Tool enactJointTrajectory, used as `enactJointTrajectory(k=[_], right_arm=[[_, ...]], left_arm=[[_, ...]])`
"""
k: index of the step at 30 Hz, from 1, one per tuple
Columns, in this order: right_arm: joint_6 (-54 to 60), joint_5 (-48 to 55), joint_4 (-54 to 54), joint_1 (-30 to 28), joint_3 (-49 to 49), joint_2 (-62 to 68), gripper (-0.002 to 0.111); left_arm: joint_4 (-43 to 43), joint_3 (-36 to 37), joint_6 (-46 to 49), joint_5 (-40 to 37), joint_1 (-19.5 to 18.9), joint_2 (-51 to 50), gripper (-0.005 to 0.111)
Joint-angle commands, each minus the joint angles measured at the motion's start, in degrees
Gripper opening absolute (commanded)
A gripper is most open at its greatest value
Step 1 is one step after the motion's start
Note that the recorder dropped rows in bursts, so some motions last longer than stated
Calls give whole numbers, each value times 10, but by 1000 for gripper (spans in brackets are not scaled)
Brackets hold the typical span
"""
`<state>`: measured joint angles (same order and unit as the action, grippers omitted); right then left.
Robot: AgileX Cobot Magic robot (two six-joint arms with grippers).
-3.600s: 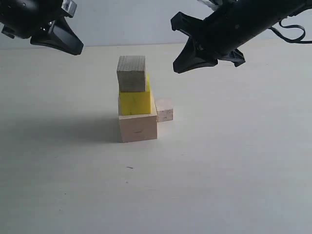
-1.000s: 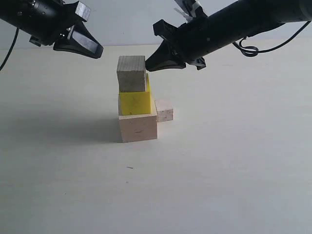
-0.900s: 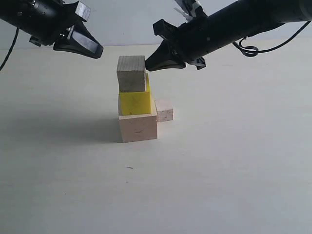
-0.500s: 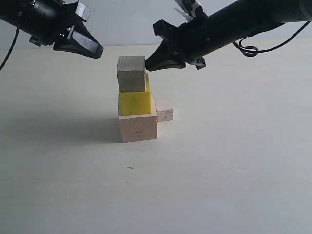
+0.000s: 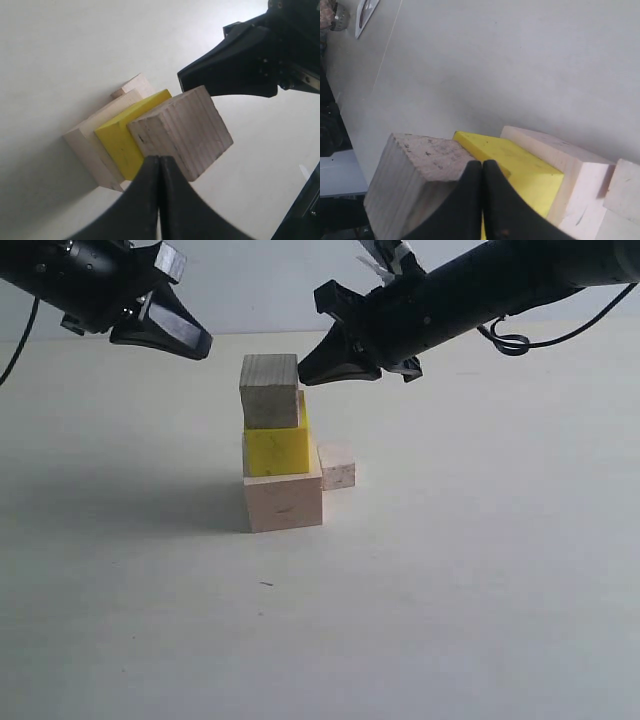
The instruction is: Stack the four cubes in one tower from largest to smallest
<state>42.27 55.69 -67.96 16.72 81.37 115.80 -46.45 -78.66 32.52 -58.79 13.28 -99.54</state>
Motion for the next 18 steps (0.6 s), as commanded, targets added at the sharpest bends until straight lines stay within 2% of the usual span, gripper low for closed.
enactJointTrajectory(k=[1,18], right_arm=[[1,3,-5,-4,3,1,0],[-3,5,-6,-4,3,1,0]], left_arm=[[-10,1,2,-6,0,5,0],[-10,1,4,-3,0,5,0]])
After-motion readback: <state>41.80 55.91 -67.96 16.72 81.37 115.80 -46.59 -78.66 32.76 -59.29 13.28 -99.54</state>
